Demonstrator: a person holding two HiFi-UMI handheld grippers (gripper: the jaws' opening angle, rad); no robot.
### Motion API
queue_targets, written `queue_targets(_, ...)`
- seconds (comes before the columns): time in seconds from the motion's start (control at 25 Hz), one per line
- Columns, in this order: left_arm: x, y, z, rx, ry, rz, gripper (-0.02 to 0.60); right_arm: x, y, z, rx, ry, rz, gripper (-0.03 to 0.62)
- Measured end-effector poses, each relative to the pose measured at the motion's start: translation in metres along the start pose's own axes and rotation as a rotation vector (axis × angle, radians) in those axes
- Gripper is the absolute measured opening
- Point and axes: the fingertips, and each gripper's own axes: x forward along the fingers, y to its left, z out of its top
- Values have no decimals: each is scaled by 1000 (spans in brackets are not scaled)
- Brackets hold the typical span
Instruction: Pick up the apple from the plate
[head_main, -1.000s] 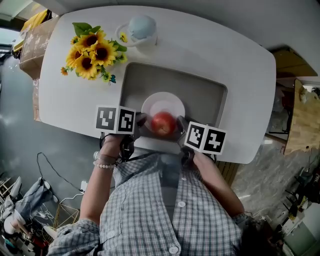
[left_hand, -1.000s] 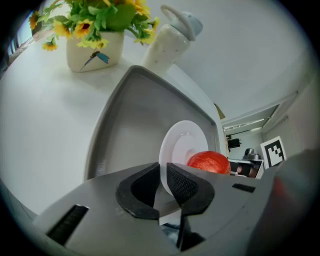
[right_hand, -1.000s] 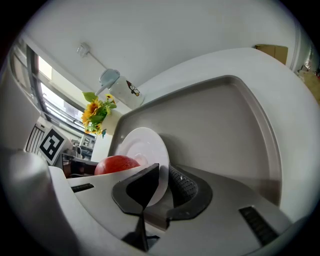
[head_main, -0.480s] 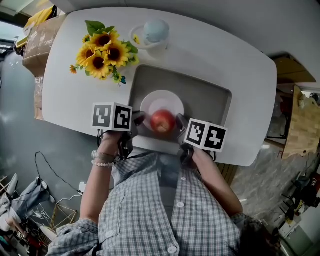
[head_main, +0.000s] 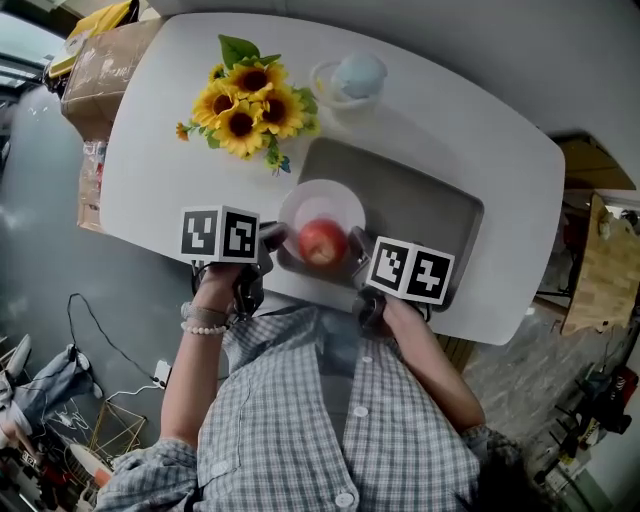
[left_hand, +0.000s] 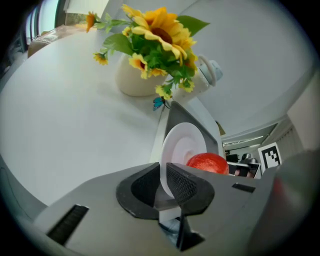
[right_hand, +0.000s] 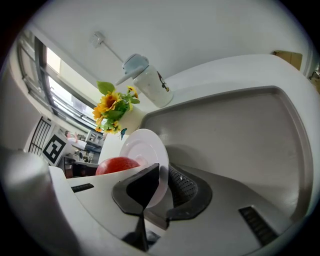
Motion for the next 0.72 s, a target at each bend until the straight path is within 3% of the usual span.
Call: queue_targets(0.72,-72,100,5,-139,-110,21,46,64,113,-7,-167,90,61,63)
